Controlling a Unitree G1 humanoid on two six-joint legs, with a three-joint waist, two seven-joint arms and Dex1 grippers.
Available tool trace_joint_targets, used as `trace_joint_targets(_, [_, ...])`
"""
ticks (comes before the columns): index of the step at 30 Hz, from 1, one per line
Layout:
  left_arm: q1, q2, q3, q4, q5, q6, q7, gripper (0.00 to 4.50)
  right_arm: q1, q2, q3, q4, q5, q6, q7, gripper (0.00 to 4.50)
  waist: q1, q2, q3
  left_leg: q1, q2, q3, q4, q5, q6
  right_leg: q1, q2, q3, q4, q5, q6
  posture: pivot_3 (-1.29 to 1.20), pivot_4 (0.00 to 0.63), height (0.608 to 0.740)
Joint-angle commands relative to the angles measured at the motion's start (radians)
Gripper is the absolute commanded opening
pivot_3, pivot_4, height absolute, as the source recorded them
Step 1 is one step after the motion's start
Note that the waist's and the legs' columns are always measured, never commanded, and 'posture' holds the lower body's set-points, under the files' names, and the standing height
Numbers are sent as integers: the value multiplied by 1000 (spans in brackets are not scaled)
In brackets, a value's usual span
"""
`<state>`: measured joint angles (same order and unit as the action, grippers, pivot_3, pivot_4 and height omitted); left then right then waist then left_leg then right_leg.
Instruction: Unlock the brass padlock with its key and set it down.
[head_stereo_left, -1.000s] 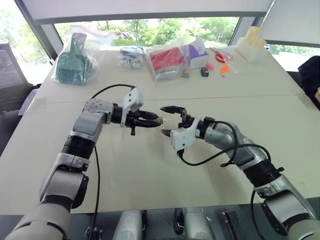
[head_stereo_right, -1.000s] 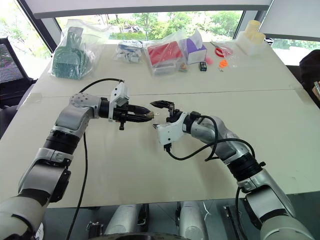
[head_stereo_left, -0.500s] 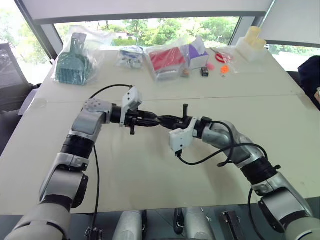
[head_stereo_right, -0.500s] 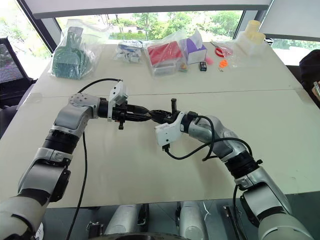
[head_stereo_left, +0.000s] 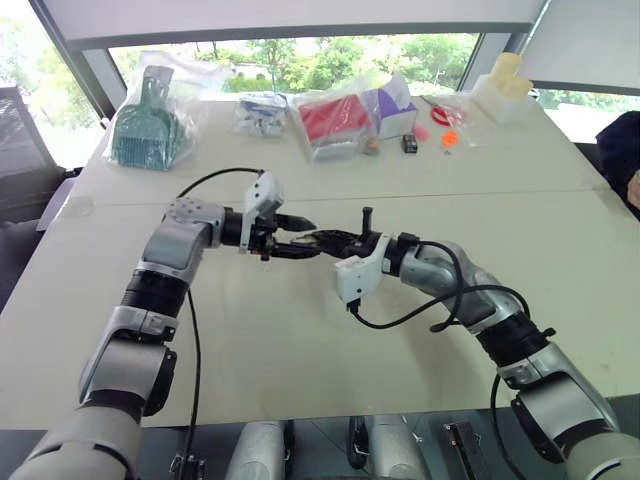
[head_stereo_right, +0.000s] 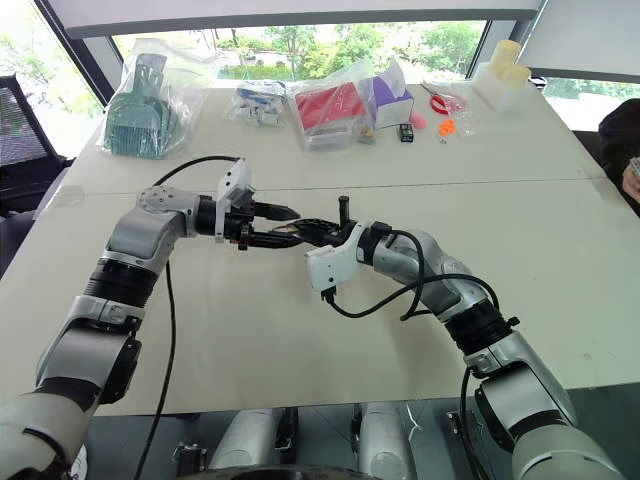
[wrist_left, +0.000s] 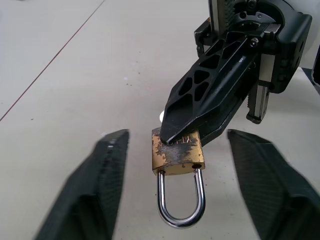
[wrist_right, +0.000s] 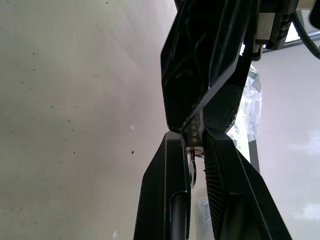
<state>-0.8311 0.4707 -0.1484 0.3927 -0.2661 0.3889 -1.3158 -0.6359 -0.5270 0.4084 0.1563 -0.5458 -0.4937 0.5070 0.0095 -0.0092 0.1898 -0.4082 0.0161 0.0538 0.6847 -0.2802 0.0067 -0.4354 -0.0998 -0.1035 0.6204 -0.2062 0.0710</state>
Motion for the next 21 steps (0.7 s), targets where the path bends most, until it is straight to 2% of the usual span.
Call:
trace_joint_targets(1, [-9,26,88,-58,-75,65,24,4476,-10,2,-27,-22,18,5,-6,0,-1,0,0,0,0,0,0,0,0,0,0,0,0,0,0,0,150,740])
trace_joint_targets(4, [0,51,130,-81,-116,115,30,4476,-6,2,-27,-22,22,9,-4,0,-5,0,0,0,0,-1,0,0,0,0,0,0,0,0,0,0,150,740])
trace_joint_targets(7, [28,83,148,-125,-158,161,12,3746,-6,1,-27,-21,24,11,-3,0,-7,0,0,0,0,-1,0,0,0,0,0,0,0,0,0,0,150,740])
trace_joint_targets(13, [91,85,129,-179,-153,149,40,1250,-14,10,-24,-11,28,11,-4,0,-2,0,0,0,0,-1,0,0,-1,0,0,0,1,0,0,0,150,740])
trace_joint_targets(16, [112,74,112,-202,-150,146,51,157,-18,11,-23,-7,28,8,-4,0,-2,0,0,0,0,-1,0,0,-1,0,0,0,1,0,0,0,150,740])
trace_joint_targets(21, [128,61,81,-181,-127,115,58,69,-19,13,-23,-16,29,11,0,0,-3,0,0,0,0,-1,0,0,-1,0,0,0,1,0,0,0,150,740])
